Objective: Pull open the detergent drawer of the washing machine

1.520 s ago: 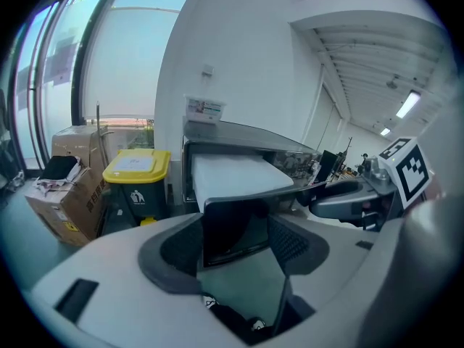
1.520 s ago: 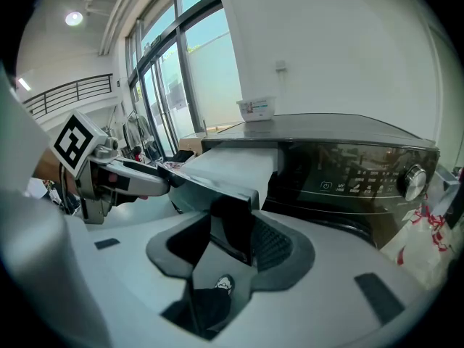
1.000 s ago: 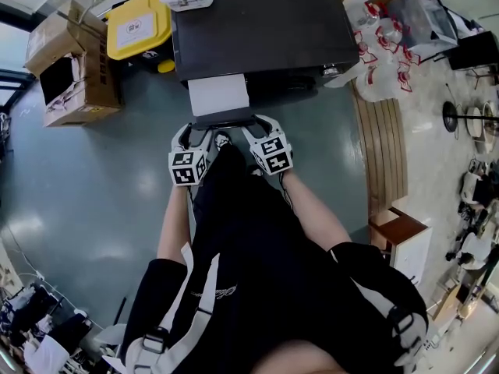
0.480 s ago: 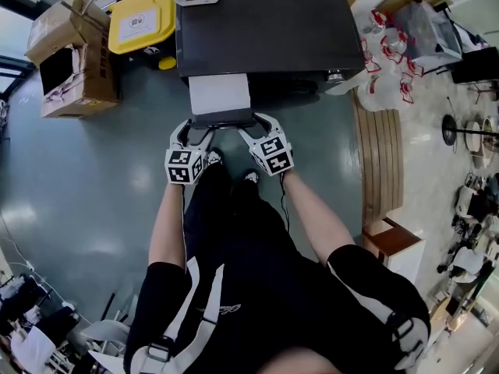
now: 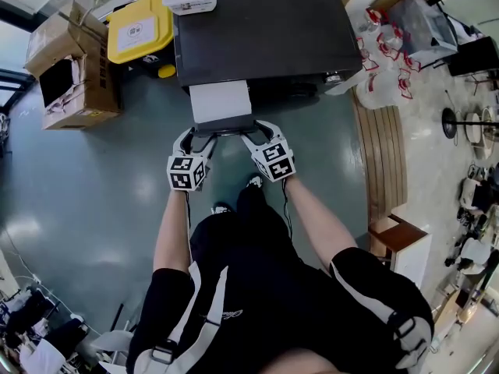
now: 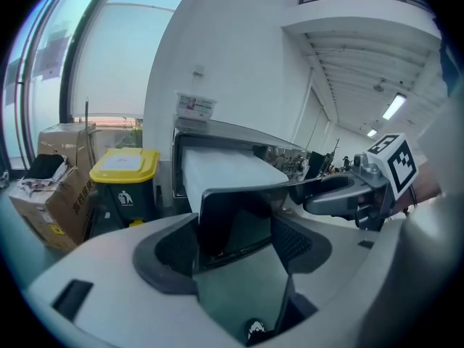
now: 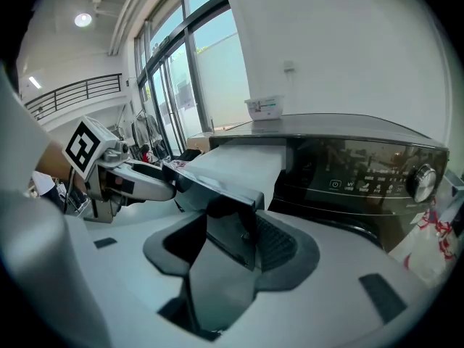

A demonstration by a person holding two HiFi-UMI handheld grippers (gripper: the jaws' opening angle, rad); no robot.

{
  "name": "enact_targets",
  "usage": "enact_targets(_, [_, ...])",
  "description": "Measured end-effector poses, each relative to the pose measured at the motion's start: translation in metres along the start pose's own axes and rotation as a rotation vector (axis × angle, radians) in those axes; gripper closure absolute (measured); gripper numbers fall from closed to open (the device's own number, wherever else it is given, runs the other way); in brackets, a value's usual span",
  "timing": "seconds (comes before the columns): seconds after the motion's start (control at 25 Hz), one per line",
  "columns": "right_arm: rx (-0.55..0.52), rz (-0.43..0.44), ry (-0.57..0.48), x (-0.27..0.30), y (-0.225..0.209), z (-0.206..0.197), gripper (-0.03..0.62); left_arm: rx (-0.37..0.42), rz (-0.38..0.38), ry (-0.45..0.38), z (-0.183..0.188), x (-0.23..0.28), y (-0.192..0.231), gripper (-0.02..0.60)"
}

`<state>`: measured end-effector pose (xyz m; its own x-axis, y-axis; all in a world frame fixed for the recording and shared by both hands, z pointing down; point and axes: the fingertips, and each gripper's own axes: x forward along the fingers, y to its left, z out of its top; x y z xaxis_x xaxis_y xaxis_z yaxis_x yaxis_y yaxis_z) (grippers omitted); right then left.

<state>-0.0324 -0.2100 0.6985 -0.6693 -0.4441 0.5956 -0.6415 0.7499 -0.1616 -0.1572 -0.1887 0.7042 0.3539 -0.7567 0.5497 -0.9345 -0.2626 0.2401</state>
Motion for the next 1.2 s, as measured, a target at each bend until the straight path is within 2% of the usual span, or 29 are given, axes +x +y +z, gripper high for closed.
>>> enact_targets(0.2, [-0.011,-0.027,0.001,-0.003,-0.001,0.006,0.381,-0.009,0.004,-0.03,0.006,-0.003,0.0,0.272])
enact_targets(1.2, [-0.001,-0.063,0.012,-0.034,0.038,-0.031,0.382,-0.032,0.018,-0.026,-0.032,-0.043,-0.023,0.273])
